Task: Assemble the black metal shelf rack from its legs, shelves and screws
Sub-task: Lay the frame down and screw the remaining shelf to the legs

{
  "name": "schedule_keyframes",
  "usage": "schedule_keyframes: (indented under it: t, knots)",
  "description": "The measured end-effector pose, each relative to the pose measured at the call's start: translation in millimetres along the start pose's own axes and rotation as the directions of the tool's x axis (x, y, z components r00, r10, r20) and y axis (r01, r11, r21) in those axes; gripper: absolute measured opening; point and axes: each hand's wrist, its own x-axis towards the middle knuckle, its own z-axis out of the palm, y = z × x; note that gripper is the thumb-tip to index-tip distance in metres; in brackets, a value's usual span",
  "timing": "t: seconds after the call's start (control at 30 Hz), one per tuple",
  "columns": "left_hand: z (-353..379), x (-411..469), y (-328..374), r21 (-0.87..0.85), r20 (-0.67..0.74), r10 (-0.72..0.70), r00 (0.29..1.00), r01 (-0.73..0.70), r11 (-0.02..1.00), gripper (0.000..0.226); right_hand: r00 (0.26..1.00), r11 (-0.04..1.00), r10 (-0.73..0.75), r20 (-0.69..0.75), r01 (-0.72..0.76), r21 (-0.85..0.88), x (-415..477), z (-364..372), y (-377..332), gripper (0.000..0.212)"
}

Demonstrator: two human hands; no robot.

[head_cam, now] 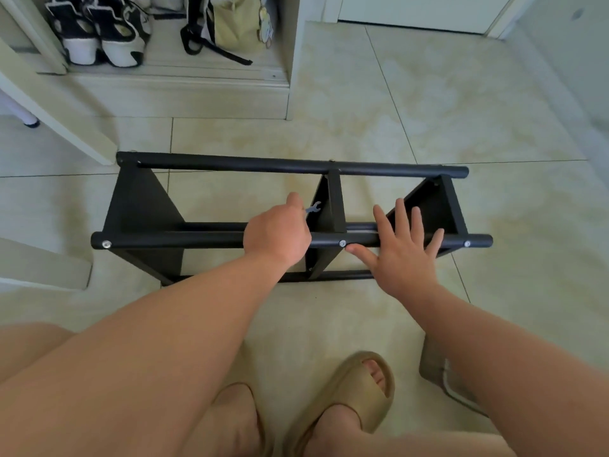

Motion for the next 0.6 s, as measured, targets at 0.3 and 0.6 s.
schedule_keyframes:
  t: [0.3,0.6]
  knots:
    - [3,19,5,-0.062,-0.089,-0.091,0.992,0.086,0.994,0.009,0.997,0.997,-0.066,0.041,0.065,0.044,21,-5,7,0.091]
    - [-15,-10,66,-0.291,-0.153,0.048,0.987,-0.091,0.952,0.018,0.964,0.985,-0.159,0.214,0.141,0.095,-25,-57,104,0.068]
